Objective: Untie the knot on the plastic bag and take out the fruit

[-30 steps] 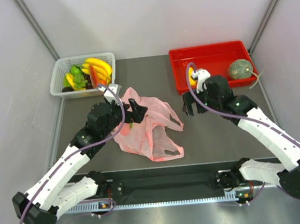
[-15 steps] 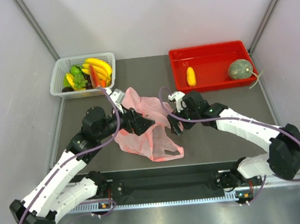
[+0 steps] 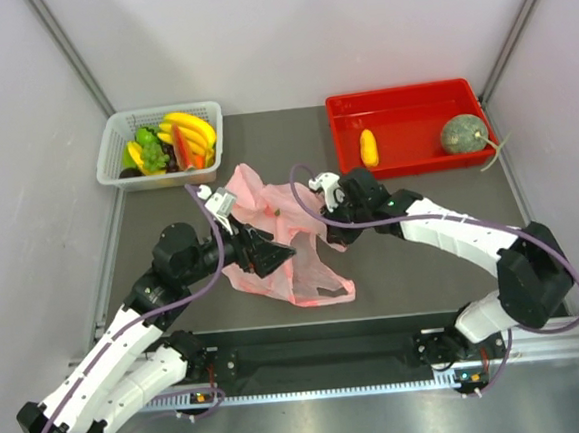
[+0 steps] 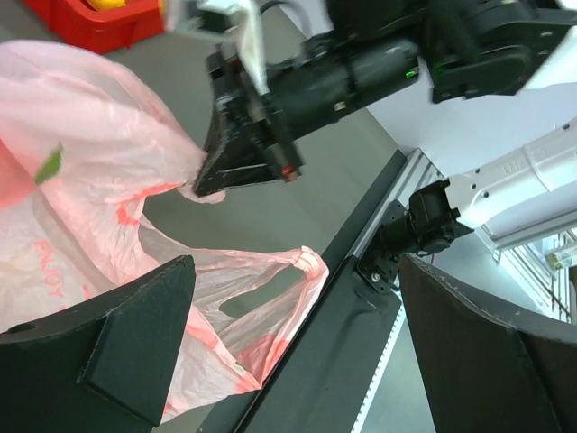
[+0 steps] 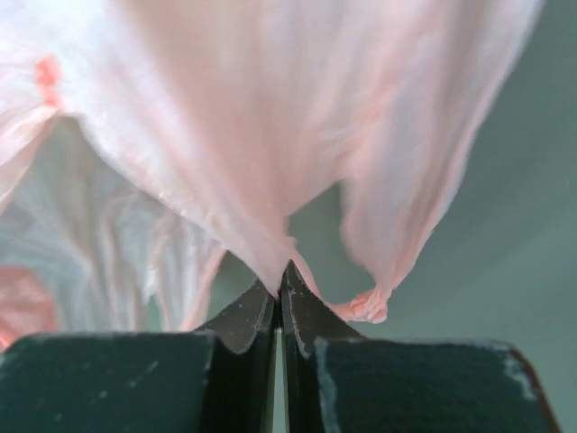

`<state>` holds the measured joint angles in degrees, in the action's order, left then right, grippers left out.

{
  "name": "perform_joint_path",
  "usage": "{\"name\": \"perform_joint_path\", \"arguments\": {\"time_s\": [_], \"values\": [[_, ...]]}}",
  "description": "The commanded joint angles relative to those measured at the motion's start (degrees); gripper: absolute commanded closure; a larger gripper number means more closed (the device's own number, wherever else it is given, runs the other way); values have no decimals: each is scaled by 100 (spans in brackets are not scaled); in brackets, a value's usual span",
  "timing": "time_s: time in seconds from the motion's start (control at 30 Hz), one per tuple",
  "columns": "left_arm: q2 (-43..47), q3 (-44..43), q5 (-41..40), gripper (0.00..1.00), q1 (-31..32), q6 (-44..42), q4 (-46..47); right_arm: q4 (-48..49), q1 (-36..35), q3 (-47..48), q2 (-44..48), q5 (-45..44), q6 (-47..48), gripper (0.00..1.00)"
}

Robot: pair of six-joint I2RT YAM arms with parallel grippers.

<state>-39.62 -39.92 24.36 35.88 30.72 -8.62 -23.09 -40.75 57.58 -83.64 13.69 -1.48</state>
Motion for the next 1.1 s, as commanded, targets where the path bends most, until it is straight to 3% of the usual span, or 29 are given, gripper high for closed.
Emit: {"name": "perform_joint_path", "arguments": {"time_s": [0.0, 0.17, 0.43, 0.53, 0.73, 0.87, 1.07], "values": [[77, 28, -264, 1, -11, 223, 352, -116, -64, 542, 724, 792, 375, 100], [42, 28, -862, 1, -2, 776, 712, -485, -73, 877, 1086, 1284, 560, 97], [-520, -234, -582, 1, -2, 1121, 1407, -688, -161, 1317, 1139, 1601, 675, 95], [-696, -506, -765, 1, 7, 595, 1127, -784, -231, 1431, 1060, 1628, 745, 93], [-512, -710, -1337, 1, 7, -1514, 555, -1012, -302, 1580, 981, 1645, 833, 92], [-424, -622, -1101, 1, 7, -3006, 528, -1136, -311, 1677, 937, 1689, 886, 92], [-564, -482, -495, 1, 16, -4414, 458, -1417, -311, 1993, 718, 1821, 947, 91]]}}
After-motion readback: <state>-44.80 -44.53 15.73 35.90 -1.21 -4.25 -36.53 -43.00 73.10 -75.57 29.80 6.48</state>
